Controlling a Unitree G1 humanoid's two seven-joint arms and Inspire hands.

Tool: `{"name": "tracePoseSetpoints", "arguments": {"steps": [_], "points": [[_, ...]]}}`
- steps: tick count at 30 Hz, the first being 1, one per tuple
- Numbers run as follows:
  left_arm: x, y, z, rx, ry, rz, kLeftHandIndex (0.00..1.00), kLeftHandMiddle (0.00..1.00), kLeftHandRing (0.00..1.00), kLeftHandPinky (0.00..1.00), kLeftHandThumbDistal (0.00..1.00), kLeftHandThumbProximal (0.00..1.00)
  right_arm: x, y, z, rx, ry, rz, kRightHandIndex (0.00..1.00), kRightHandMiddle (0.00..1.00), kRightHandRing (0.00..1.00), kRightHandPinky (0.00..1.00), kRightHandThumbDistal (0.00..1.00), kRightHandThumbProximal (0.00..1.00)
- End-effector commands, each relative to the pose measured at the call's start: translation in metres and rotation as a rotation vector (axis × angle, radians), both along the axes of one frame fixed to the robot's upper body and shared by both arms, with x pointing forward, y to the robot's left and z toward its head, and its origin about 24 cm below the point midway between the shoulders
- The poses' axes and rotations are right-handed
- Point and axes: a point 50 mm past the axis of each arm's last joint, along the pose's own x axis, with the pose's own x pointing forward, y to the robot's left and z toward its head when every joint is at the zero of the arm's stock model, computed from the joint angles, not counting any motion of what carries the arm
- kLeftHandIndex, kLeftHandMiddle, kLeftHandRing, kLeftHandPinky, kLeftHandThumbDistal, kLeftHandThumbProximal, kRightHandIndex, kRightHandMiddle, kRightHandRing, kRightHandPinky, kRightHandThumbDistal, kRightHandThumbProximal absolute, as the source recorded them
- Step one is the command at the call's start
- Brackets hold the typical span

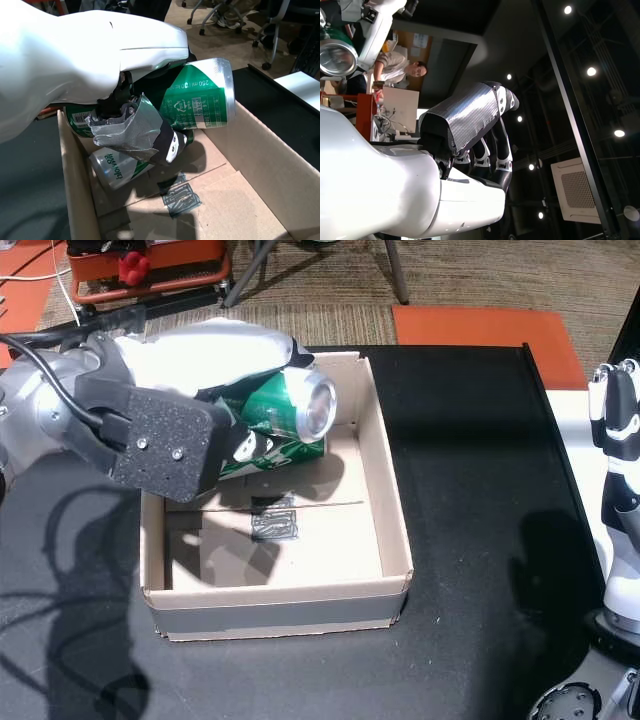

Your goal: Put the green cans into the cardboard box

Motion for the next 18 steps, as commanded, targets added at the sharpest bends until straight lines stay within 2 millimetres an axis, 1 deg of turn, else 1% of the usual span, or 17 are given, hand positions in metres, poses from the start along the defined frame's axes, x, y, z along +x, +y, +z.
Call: {"name": "tracePoseSetpoints", "arguments": {"steps": [1,4,5,9,10,11,13,14,15,16,17,18], "points": [[0.0000,-0.0009,0.0039,-0.029,-0.006,-0.008,0.38,0.55,0.65,0.66,0.20,0.00,-0.0036,0.0004,-0.0016,-0.002,0.002,-0.010,0.01,0.05,0.14,0.23,0.78,0.00],[-0.0006,-0.0008,0.0028,-0.026,-0.006,-0.013,0.37,0.54,0.64,0.66,0.23,0.00,-0.0041,0.0001,-0.0017,0.000,0.005,-0.010,0.00,0.05,0.14,0.22,0.80,0.00],[-0.0009,-0.0008,0.0023,-0.025,-0.006,-0.015,0.37,0.54,0.63,0.66,0.22,0.00,-0.0045,0.0002,-0.0016,0.000,0.007,-0.012,0.00,0.04,0.14,0.22,0.80,0.00],[-0.0018,0.0001,-0.0006,-0.017,-0.007,-0.017,0.36,0.53,0.63,0.65,0.25,0.00,-0.0055,0.0000,-0.0011,-0.008,0.005,-0.015,0.00,0.04,0.14,0.23,0.79,0.01],[-0.0015,0.0006,-0.0011,-0.012,0.000,-0.013,0.37,0.54,0.64,0.66,0.23,0.00,-0.0055,0.0001,-0.0012,-0.006,0.005,-0.012,0.00,0.04,0.14,0.23,0.79,0.01],[-0.0013,0.0010,-0.0016,-0.008,0.005,-0.008,0.38,0.54,0.64,0.66,0.26,0.00,-0.0055,0.0001,-0.0012,-0.004,0.005,-0.011,0.00,0.04,0.14,0.23,0.79,0.01],[-0.0004,0.0018,-0.0025,0.024,0.008,-0.001,0.40,0.53,0.61,0.63,0.34,0.00,-0.0058,0.0000,-0.0014,-0.003,0.008,-0.012,0.00,0.04,0.14,0.23,0.79,0.01],[0.0000,0.0020,-0.0028,0.055,-0.003,-0.001,0.41,0.51,0.61,0.64,0.40,0.00,-0.0059,0.0000,-0.0015,-0.003,0.009,-0.013,0.00,0.05,0.14,0.22,0.80,0.01],[0.0004,0.0021,-0.0031,0.088,-0.010,-0.005,0.49,0.60,0.72,0.75,0.52,0.00,-0.0060,0.0000,-0.0016,-0.003,0.011,-0.015,0.00,0.05,0.14,0.22,0.80,0.01],[0.0009,0.0025,-0.0033,0.124,-0.010,-0.006,0.66,0.76,0.81,0.83,0.56,0.06,-0.0059,0.0000,-0.0016,-0.003,0.011,-0.012,0.01,0.05,0.14,0.23,0.79,0.00],[0.0014,0.0031,-0.0036,0.154,-0.008,-0.005,0.76,0.85,0.88,0.87,0.71,0.12,-0.0059,0.0001,-0.0016,-0.004,0.011,-0.011,0.01,0.05,0.14,0.23,0.79,0.00],[0.0017,0.0035,-0.0039,0.171,-0.005,-0.004,0.80,0.86,0.87,0.86,0.76,0.14,-0.0058,0.0001,-0.0015,-0.004,0.012,-0.011,0.01,0.05,0.14,0.23,0.79,0.00]]}}
